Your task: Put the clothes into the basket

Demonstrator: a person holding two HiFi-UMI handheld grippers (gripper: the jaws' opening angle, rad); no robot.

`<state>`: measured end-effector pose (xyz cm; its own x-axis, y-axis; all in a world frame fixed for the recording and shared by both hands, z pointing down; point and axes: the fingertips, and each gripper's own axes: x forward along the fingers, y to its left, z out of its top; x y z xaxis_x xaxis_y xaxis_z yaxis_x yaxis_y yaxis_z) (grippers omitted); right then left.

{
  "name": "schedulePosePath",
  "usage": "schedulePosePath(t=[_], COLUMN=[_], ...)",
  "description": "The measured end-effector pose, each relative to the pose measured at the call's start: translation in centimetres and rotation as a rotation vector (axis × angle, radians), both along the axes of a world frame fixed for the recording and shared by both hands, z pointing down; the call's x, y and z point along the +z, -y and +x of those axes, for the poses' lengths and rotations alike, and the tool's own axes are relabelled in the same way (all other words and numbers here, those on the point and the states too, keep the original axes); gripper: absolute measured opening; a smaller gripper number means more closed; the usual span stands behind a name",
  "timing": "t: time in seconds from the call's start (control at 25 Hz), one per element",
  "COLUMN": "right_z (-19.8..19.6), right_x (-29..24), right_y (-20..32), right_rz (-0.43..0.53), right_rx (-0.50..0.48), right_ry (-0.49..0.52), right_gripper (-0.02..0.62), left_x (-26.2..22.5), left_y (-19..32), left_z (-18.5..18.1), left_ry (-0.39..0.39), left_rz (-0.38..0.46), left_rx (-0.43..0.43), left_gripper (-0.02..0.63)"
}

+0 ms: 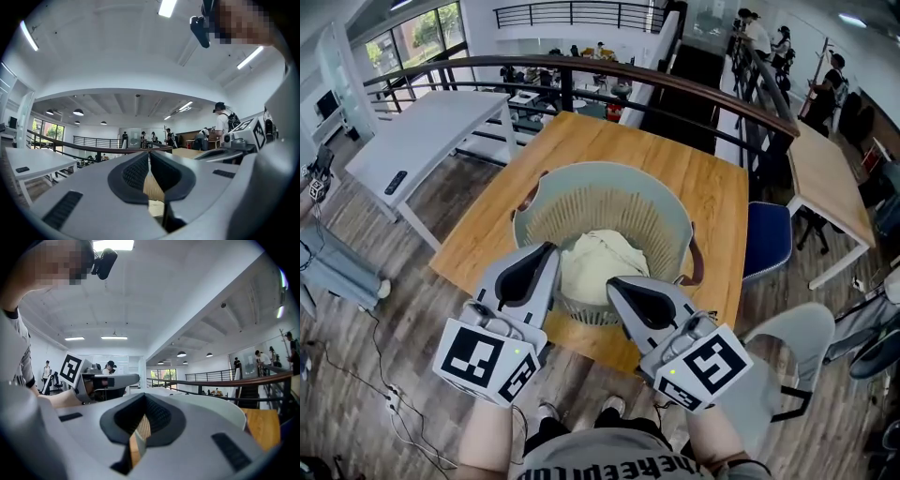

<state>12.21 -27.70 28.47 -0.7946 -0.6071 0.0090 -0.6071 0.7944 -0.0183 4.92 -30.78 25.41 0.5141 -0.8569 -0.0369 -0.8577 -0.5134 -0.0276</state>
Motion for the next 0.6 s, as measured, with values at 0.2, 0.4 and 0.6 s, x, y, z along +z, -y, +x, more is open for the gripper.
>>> schedulePosePath(t=[0.2,0.4,0.6], right_z=[-0.9,-2.4,-3.7], right_x=[0.1,0.2,0.1], right_y=[-1.1,-2.4,-3.8], right_rz=[-0.008,-0.01,-0.014], right_rx=[0.048,0.096,0.142], right_ry=[0.0,-0.005,-0.001], right_gripper=[0.009,0.009,0.009], left_x=[0.5,1.0,1.2], left_y=[-1.1,-2.7,-4.4], left_z=[-0.2,-1.1,-1.9], left_ry=[0.016,0.025,0.025], left_rz=[-0.01,-0.016,-0.024], left_rx=[0.059,0.118,0.18], left_gripper=[0.015,0.014,0.014])
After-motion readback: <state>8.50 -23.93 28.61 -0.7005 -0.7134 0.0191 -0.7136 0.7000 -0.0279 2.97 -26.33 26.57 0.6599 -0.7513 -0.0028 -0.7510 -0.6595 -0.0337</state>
